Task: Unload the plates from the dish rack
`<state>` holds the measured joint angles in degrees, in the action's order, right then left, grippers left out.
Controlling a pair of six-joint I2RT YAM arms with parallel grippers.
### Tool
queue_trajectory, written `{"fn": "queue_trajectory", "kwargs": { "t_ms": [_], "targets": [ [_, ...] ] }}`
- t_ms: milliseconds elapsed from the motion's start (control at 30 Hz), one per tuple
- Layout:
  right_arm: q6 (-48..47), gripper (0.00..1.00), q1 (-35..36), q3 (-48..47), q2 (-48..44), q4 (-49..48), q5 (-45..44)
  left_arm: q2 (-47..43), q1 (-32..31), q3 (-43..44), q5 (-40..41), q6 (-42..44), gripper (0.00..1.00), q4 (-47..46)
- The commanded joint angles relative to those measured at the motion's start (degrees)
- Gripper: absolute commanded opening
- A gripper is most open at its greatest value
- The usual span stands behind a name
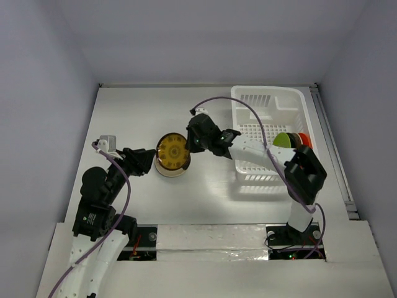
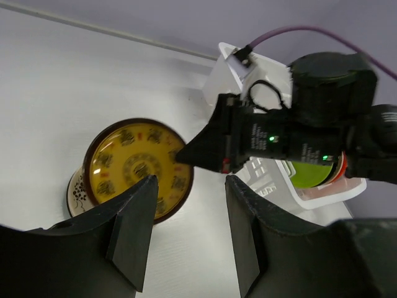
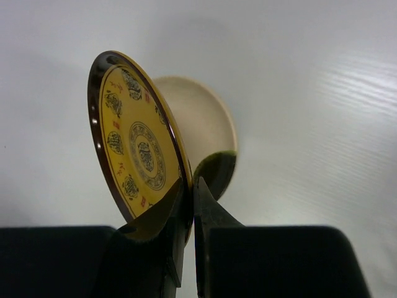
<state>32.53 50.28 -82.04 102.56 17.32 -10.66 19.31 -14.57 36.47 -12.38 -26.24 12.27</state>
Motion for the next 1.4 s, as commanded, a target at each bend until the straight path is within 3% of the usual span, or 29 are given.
{"fn": "queue_trajectory", "kwargs": {
  "t_ms": [0, 233, 367, 533, 767, 933, 1067, 1133, 1167, 1233, 1367],
  "targets": [
    [4.6, 0.00, 0.2, -3.3, 1.8, -9.4, 6.5, 0.6, -0.2, 1.1, 0.4, -0.2, 0.45, -2.3],
    [7.4, 0.02, 0.2, -0.4, 6.2, -12.8, 10.0, 0.6, 0.3, 1.1, -0.1, -0.2, 0.45, -2.5],
    [7.0, 0.17, 0.2, -0.5, 7.2, -11.2, 9.5, 0.6, 0.3, 1.1, 0.0, -0.2, 0.45, -2.5],
    [6.3, 0.26, 0.2, -0.2, 7.1, -8.9, 8.3, 0.3, 0.3, 1.1, -0.1, -0.2, 0.45, -2.4],
    [5.3, 0.59, 0.7, 1.0, 5.0, -6.8, 5.6, 0.2, 0.3, 1.1, -0.1, -0.2, 0.45, -2.4],
    [3.6, 0.63, 1.2, 1.1, 0.5, -2.0, -0.8, 0.2, 0.3, 1.1, -0.1, -0.3, 0.45, -2.5],
    [3.7, 0.57, 1.2, 4.8, -7.7, 0.8, -10.4, -0.2, 0.3, 1.1, -0.1, -0.2, 0.45, -2.5],
    [4.1, 0.36, 1.2, 6.6, -13.8, 3.8, -17.9, -0.4, 0.3, 1.1, -0.2, -0.1, 0.45, -2.6],
    [4.4, 0.15, 1.2, 8.4, -15.8, 5.3, -20.7, -0.5, 0.3, 1.1, -0.2, -0.2, 0.45, -2.6],
    [5.6, 0.01, -0.9, 10.0, -21.9, 11.1, -27.5, -0.9, 0.3, 1.0, -0.4, -0.1, 0.45, -2.6],
    [7.2, 0.00, -7.5, 14.1, -31.7, 21.2, -33.8, -2.0, -0.4, 1.0, -0.8, -0.1, 0.45, -2.8]
  ]
}}
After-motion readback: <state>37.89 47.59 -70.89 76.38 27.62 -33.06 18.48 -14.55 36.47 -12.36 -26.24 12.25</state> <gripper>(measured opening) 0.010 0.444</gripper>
